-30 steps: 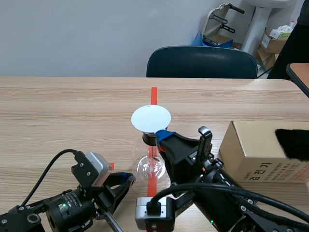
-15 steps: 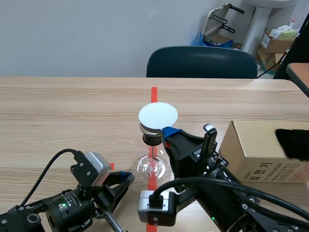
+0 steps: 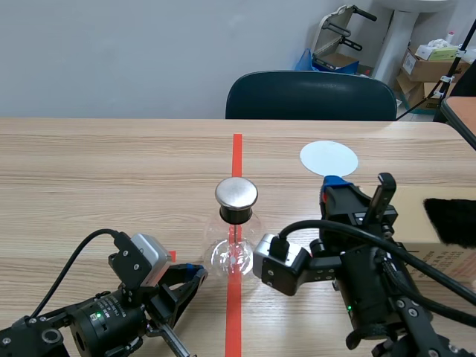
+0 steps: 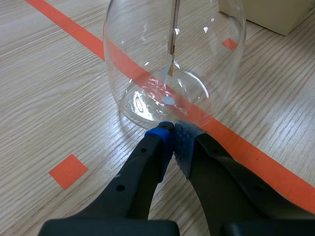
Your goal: Do the electroscope experiment
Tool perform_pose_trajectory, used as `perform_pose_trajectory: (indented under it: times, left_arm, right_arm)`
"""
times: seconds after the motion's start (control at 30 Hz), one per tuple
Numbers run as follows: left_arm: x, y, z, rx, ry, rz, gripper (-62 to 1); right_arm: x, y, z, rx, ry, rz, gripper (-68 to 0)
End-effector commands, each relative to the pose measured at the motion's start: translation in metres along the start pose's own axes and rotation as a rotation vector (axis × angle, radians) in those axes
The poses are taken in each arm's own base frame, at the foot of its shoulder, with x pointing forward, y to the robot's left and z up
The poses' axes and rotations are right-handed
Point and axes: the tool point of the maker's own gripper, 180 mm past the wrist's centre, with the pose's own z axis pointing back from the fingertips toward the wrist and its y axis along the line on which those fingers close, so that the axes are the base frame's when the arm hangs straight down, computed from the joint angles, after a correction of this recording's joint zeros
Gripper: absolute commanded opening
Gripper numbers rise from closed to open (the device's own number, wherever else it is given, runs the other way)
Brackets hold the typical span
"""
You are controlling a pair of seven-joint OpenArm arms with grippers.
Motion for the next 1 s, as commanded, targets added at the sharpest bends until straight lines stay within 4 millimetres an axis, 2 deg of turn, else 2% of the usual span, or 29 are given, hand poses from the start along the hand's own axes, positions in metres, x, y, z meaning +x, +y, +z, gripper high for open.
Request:
perform_pose_trajectory:
  times: [0.0,0.27,0.53,0.63,0.97]
  left_arm:
    - [0.009,0.001,-0.003,0.004,-0.035,0.004,-58.0]
    - [0.009,0.001,-0.003,0.004,-0.034,0.004,-58.0]
    - [0.011,0.001,-0.003,0.003,-0.042,0.004,-58.0]
    - [0.011,0.001,-0.003,0.003,-0.043,0.004,-58.0]
    - [0.013,0.001,-0.002,0.003,-0.054,0.004,-58.0]
  right_arm:
    - [-0.005,-0.012,-0.004,-0.043,0.027,-0.001,-66.7]
    - [-0.026,-0.012,-0.002,-0.043,0.142,-0.003,-66.7]
    - [-0.033,-0.012,-0.001,-0.043,0.183,-0.004,-66.7]
    - [-0.024,-0.012,-0.003,-0.043,0.134,-0.003,-66.7]
    - [0.03,-0.012,-0.002,-0.042,-0.17,0.004,-66.7]
